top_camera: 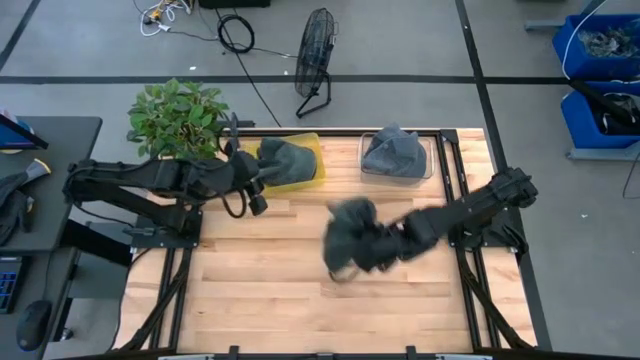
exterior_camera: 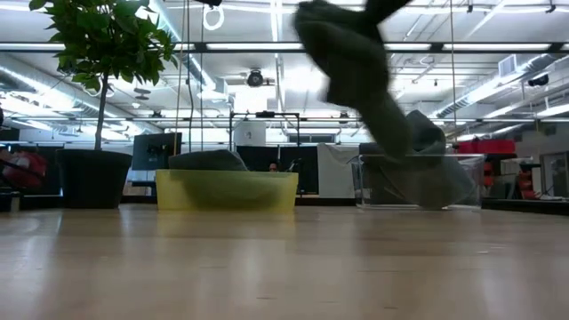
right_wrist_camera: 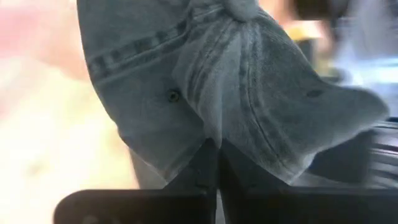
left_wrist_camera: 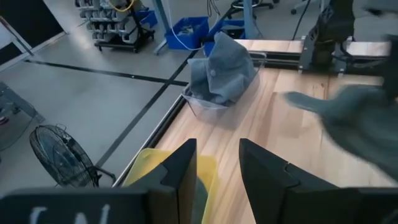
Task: Pick & Place hat
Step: Put the black cap into the yellow bin, then return to Home Position
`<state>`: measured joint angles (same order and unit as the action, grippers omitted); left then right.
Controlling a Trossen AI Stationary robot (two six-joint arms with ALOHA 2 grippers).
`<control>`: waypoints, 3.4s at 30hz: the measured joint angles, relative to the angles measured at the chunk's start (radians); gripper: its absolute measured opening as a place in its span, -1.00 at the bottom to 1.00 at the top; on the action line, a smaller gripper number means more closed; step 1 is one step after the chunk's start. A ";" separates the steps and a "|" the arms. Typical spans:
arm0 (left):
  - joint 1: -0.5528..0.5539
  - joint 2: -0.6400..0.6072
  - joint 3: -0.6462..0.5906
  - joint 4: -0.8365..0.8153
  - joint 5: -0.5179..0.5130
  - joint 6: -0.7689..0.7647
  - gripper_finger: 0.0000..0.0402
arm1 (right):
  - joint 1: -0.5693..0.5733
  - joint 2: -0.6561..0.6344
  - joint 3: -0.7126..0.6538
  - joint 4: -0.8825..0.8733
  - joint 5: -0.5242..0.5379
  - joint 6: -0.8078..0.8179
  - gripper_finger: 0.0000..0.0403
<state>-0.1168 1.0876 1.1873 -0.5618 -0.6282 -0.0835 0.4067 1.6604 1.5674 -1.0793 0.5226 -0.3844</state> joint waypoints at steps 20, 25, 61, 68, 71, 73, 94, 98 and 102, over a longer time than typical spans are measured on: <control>0.000 -0.073 0.001 0.006 -0.001 0.104 -0.38 | -0.706 0.141 0.026 0.750 -0.486 -0.727 -1.00; 0.000 -0.087 0.000 -0.005 -0.004 0.107 -0.38 | -0.760 0.261 0.026 0.865 -0.503 -0.736 -1.00; 0.001 -0.088 0.000 -0.104 -0.007 0.017 -0.38 | -0.695 0.439 0.025 1.060 -0.403 -0.572 -0.48; 0.001 -0.088 0.000 -0.141 -0.007 -0.017 -0.38 | -0.691 0.384 0.025 0.835 -0.465 -0.334 -0.59; 0.001 -0.088 0.000 -0.140 -0.007 -0.018 -0.38 | -0.707 0.392 0.025 0.837 -0.520 -0.222 -0.77; 0.001 -0.088 0.000 -0.140 -0.007 -0.018 -0.38 | -0.718 0.409 0.027 0.843 -0.516 -0.191 -0.92; 0.001 -0.088 0.000 -0.139 -0.014 -0.029 -0.39 | -0.679 0.397 0.024 0.777 -0.425 -0.125 -0.99; 0.001 -0.109 0.000 -0.157 -0.079 -0.006 -0.41 | -0.648 0.262 0.024 0.740 -0.342 -0.131 -0.99; 0.000 -0.156 0.000 -0.231 -0.090 -0.052 -0.43 | -0.613 0.084 0.024 0.561 -0.302 -0.099 -1.00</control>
<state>-0.1168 0.9319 1.1870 -0.7927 -0.7187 -0.1359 -0.2067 1.7444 1.5917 -0.5182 0.2203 -0.4832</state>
